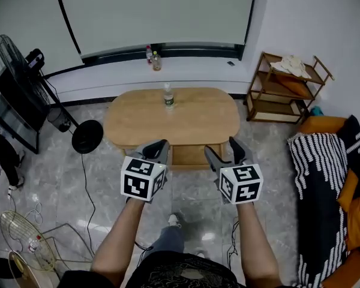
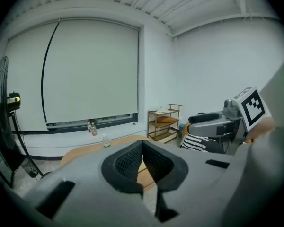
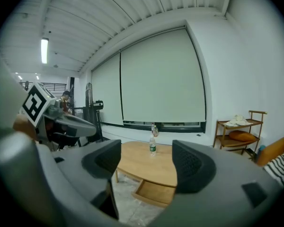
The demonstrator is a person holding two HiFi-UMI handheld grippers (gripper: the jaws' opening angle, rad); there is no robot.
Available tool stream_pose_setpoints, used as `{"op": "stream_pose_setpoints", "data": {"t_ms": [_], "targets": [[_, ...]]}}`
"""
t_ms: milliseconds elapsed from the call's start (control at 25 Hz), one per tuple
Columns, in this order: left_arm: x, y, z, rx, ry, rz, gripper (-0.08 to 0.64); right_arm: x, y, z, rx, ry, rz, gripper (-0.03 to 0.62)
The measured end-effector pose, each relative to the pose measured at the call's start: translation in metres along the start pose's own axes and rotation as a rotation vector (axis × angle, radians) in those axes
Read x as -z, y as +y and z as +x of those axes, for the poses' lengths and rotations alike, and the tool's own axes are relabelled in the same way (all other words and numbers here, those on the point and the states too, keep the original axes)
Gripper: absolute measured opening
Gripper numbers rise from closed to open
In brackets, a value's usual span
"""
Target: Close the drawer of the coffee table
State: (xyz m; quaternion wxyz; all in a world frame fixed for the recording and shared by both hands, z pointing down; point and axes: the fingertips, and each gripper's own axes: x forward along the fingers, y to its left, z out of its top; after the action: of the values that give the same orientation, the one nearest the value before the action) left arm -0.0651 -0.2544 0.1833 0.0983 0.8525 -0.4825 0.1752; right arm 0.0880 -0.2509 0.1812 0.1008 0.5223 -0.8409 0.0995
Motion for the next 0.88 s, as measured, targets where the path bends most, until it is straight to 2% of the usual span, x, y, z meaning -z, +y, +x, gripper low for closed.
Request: {"op": "stream_pose_setpoints", "data": {"t_ms": [200, 480, 680, 880], "targets": [[0.006, 0.030, 0.056, 0.070, 0.025, 0.000, 0.003, 0.008, -0.015, 0.055, 0.046, 0.032, 0.011, 0.328], [0.020, 0.064, 0.105, 0.116, 0.049, -0.005, 0.003, 0.029, -0.026, 0.108, 0.087, 0.075, 0.039, 0.331], [0.053, 0.066, 0.130, 0.123, 0.072, -0.031, 0.003, 0.066, -0.036, 0.123, 0.089, 0.108, 0.059, 0.331], [0.092, 0.061, 0.154, 0.104, 0.061, -0.043, 0.003, 0.112, -0.046, 0.137, 0.070, 0.115, 0.055, 0.331]]}}
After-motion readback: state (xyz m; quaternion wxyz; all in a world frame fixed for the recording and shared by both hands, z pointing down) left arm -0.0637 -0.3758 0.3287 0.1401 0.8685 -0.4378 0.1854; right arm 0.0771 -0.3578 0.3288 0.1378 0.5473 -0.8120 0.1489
